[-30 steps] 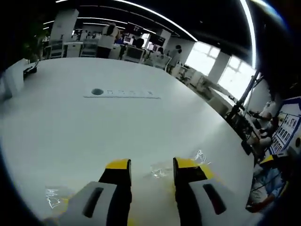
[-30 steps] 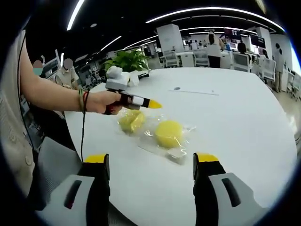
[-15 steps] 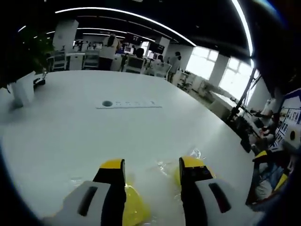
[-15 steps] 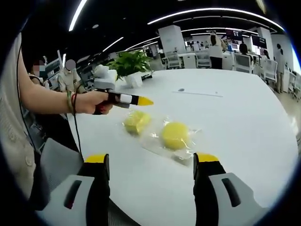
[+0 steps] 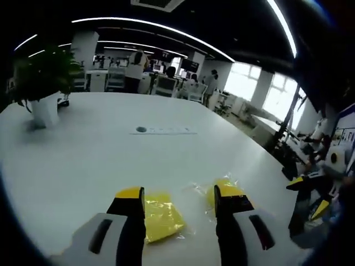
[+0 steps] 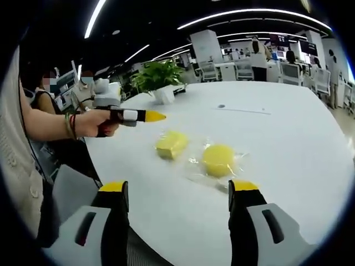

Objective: Compare the silicone blocks by pressing each to a similar depth, holding the contact briefly, and releasing to observe deformation and rebound differences across the visible hardness samples.

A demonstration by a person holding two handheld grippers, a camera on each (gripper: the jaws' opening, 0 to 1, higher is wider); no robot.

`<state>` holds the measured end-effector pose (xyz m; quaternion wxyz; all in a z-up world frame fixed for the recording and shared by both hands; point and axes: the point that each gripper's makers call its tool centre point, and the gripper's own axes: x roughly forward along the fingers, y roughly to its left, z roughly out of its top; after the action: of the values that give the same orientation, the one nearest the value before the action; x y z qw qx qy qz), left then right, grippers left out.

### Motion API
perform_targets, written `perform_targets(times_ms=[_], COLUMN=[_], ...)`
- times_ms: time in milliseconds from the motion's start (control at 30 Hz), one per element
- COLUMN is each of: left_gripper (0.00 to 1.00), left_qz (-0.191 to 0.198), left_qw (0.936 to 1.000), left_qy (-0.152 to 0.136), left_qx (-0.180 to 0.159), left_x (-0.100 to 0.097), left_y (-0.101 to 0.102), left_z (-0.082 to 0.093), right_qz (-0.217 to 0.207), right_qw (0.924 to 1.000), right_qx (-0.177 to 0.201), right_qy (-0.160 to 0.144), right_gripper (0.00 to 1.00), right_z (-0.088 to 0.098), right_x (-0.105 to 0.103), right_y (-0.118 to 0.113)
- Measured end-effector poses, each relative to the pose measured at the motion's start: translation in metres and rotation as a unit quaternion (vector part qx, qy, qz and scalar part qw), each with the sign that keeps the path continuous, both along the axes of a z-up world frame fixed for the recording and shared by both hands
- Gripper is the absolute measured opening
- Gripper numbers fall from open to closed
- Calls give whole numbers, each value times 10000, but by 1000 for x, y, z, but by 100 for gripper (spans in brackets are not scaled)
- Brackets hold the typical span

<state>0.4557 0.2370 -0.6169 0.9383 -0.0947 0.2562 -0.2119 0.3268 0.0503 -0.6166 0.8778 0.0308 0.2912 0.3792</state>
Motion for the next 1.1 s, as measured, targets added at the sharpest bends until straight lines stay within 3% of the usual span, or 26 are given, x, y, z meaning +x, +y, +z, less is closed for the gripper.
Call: perform_targets(times_ms=[300,467,700,1100], left_gripper=[52,53,53,57], left_qz=[142,249,484,816], left_qw=[9997,9992,9982,9960], left_qy=[-106,-183,-233,-165], left_qx=[151,271,275,311], left_x=[-27,-41,-73,-118], left_y=[18,33,55,81], left_z=[11,15,22,18], right_qz=[20,-142,-262,-635], right_qw=[10000,9994,9990,9965], right_qx=[57,321,358,381], right_qy=[-7,-23,-113,-386], right_gripper=[69,68,68,69], right_z=[2,10,10,14], right_x=[-11,-14,-22,-32], right_y=[5,7,9,2])
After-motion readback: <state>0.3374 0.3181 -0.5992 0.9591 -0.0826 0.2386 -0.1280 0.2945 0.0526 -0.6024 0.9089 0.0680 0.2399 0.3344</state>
